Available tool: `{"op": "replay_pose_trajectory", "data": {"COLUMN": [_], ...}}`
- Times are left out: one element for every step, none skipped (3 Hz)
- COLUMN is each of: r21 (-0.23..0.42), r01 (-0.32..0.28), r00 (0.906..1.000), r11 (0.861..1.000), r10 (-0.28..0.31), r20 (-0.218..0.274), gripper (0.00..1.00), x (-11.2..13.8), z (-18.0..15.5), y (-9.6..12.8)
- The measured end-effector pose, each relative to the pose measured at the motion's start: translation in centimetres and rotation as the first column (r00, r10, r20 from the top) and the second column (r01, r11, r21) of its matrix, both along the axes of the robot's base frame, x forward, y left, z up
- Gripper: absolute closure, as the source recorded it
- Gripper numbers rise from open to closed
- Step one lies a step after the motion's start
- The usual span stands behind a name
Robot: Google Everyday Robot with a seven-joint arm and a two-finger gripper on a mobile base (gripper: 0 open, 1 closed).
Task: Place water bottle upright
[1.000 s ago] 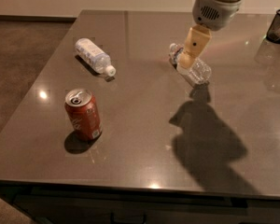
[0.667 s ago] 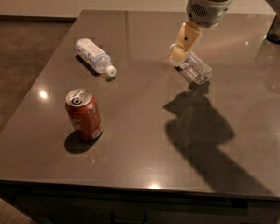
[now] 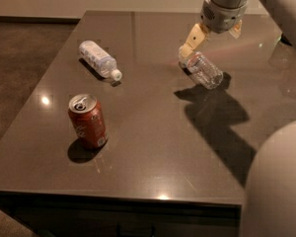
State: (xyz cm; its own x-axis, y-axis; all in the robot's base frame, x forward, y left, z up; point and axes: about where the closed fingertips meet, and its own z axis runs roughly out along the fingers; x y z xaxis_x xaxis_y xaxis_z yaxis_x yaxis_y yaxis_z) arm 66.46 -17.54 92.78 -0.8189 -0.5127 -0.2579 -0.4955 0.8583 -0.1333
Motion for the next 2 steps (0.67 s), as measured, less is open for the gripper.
{"op": "replay_pose_trajectory", "data": {"r21": [0.033, 0.038], "r01": [0.083, 0.104], "r00": [0.9957, 0.9916], "r11": [0.996, 0.994], "r10": [-0.081, -0.101], "r20": [-0.045, -0.08], "gripper": [0.0, 0.0], "x": [2.0, 3.5], "z": [-2.8, -4.8], "y": [-0.3, 0.3]}}
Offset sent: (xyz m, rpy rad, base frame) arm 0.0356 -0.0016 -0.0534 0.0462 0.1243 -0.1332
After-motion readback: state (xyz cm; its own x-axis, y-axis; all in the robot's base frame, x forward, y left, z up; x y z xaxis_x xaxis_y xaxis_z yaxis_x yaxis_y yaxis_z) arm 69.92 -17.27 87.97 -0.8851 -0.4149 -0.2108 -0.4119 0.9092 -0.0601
